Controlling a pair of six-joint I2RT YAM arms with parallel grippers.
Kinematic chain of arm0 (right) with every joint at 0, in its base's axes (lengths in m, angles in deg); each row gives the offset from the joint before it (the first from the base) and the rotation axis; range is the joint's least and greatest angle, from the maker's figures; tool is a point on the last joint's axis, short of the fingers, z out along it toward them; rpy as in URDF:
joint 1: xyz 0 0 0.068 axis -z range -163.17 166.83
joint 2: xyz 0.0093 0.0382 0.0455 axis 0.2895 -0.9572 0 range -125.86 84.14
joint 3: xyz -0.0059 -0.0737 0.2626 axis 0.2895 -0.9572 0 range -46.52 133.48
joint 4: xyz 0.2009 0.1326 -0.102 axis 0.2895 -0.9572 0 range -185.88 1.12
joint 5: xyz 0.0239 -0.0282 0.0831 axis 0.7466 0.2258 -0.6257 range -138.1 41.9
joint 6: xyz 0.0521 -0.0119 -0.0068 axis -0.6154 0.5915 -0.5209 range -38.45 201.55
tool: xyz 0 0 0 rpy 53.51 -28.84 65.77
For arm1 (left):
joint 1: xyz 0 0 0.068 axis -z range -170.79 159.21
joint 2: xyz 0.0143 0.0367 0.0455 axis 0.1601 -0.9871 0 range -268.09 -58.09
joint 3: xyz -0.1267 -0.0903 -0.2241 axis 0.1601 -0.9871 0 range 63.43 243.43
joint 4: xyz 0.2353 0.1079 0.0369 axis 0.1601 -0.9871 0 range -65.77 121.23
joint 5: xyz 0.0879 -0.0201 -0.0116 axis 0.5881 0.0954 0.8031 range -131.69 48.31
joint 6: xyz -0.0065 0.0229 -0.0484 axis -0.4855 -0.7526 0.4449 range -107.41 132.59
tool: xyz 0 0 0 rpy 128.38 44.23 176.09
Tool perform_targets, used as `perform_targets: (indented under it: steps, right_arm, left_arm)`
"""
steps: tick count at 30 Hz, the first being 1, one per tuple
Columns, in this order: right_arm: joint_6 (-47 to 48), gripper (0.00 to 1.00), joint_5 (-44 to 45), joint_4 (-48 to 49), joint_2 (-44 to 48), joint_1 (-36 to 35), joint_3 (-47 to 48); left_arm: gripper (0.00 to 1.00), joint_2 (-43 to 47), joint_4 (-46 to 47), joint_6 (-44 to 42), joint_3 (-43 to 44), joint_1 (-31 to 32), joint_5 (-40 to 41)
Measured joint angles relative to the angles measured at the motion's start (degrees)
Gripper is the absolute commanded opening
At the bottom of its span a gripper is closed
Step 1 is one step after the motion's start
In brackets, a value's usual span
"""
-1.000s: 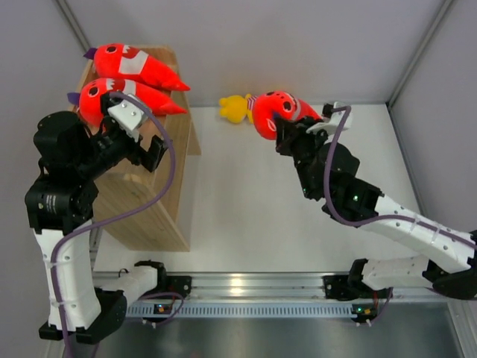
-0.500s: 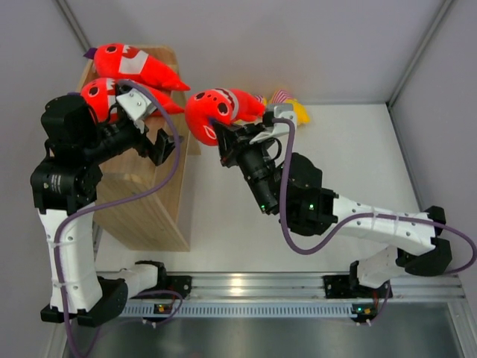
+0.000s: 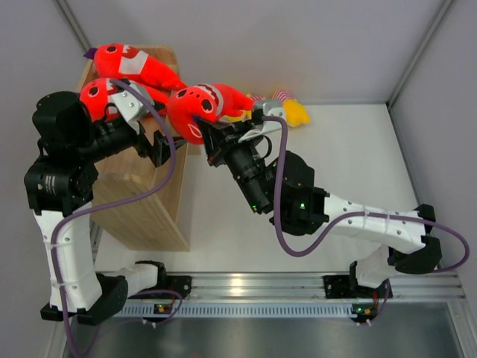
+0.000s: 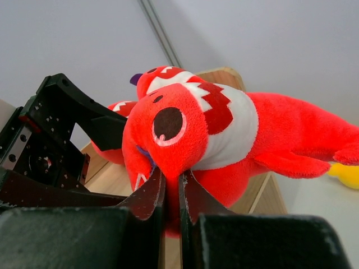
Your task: Place and organize the stuffed toys onto the shelf
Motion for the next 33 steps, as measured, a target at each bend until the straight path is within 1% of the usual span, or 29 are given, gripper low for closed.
perform_targets:
  steps: [5,9,10,11,13,14,15,16,17,18,21,22,24,25,26,29,33]
  right_arm:
    - [0.09,0.00,-0.66,0.02,-0.20,-0.07,0.66]
    - [-0.44,0.00,-1.70,0.02,-0.26,-0.15,0.66]
    - [-0.72,0.00,-2.03,-0.04,-0.31,-0.17,0.70]
    - [-1.05,0.00,-2.25,-0.04,-0.39,-0.17,0.79]
    - [-1.55,0.00,-2.62,-0.20,-0.87,-0.20,1.46]
    - [-1.75,0.00,-2.86,-0.33,-1.20,-0.20,1.84]
    - [-1.92,0.00,-3.13,-0.28,-1.31,-0.20,1.90]
    - [-2.10,0.00,-3.45,-0.44,-1.33,-0.20,1.90]
    - [-2.16,0.00,-3.91,-0.59,-1.33,-0.17,1.90]
    - [-2.19,0.01,-4.28,-0.76,-1.27,-0.15,1.90]
    - [-1.20,0.27,-7.50,-3.15,-0.22,-0.07,1.73]
    - [-0.66,0.49,-8.90,-4.81,0.55,-0.07,1.64]
    - [1.97,0.73,-12.94,-8.98,3.39,-0.17,0.87]
    - [3.45,0.93,-14.80,-11.34,4.90,-0.20,0.50]
    - [5.16,0.99,-16.46,-14.03,6.69,-0.26,0.13]
    - [13.33,0.99,-20.06,-23.17,12.85,-0.55,0.07]
    - [27.80,1.00,-20.68,-32.76,21.88,-0.59,-1.01]
  left_arm:
    - [0.99,0.37,-0.04,-0.04,-0.42,0.02,-5.73]
    - [0.99,0.70,-0.07,0.68,-0.11,0.04,-7.32]
    - [0.97,0.50,0.00,1.66,0.33,0.04,-7.26]
    - [0.89,0.26,0.07,2.56,0.70,0.04,-6.97]
    - [0.62,-0.20,0.90,5.18,1.14,0.04,-5.92]
    - [0.42,-0.46,1.20,6.03,1.16,0.04,-5.66]
    - [0.27,-0.63,1.38,7.19,1.16,0.09,-5.55]
    - [0.06,-0.83,1.38,7.72,1.16,0.24,-5.62]
    - [0.00,-0.87,1.38,8.41,1.16,0.39,-5.68]
    - [0.00,-0.92,1.51,8.81,1.14,0.50,-5.75]
    - [0.00,-0.20,1.75,9.75,0.61,0.50,-5.53]
    - [0.00,0.31,1.92,9.79,0.24,0.46,-5.29]
    - [0.00,1.49,2.86,9.75,-0.63,0.33,-4.52]
    - [0.00,1.97,3.28,9.73,-0.98,0.35,-4.57]
    - [0.00,2.51,3.61,9.73,-1.33,0.35,-4.81]
    - [0.00,3.69,4.31,9.81,-2.16,0.35,-6.32]
    - [0.00,4.11,4.72,10.67,-2.95,0.35,-9.18]
